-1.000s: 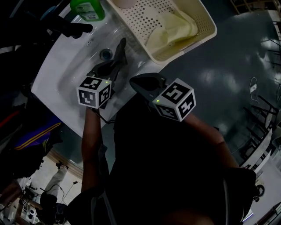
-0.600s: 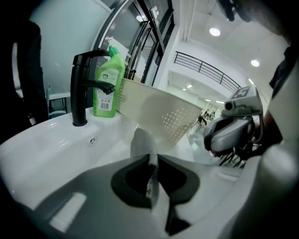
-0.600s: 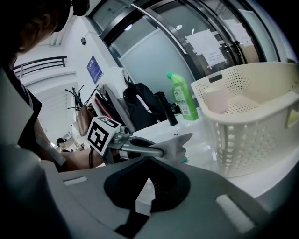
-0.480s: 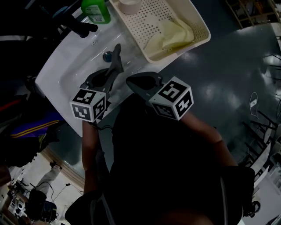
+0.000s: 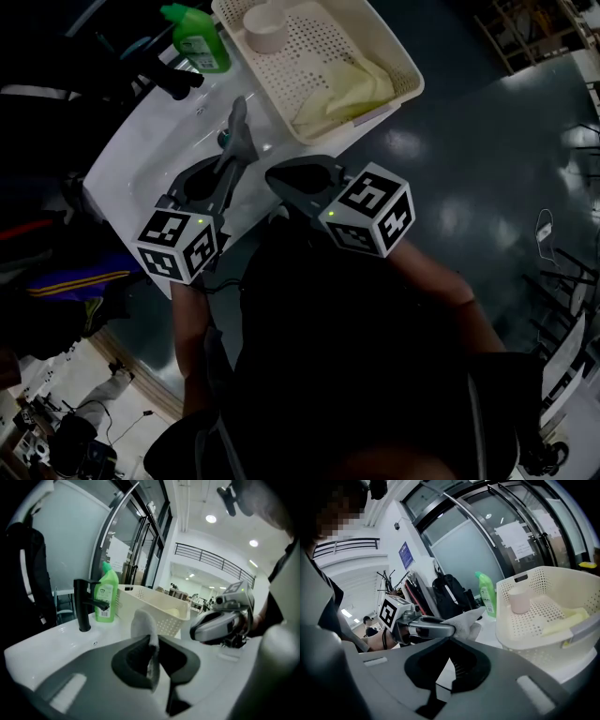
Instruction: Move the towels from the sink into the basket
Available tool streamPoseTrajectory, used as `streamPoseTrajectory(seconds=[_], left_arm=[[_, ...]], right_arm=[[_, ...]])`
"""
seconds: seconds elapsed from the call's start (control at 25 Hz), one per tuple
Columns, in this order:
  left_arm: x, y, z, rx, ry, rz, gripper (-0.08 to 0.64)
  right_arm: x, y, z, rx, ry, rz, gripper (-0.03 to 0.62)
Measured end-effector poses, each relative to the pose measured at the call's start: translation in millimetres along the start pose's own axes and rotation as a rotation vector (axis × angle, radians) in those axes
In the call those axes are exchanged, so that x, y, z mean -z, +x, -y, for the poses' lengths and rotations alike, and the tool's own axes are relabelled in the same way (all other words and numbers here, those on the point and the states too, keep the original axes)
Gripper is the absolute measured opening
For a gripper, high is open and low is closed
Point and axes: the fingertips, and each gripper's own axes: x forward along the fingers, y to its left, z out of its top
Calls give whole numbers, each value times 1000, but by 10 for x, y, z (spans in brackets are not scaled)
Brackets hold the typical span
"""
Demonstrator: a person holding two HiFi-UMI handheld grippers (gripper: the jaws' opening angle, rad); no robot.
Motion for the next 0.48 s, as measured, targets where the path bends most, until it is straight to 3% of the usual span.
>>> streamPoseTrajectory(seconds=[0.16,0.48], left_arm=[[-226,-65,155,-4,75,21,25],[-722,-74,419,6,151,93,25]], right_arm=[[-176,-167,2,3,-20,49,0],[-489,-533,136,48,-40,146,-1]])
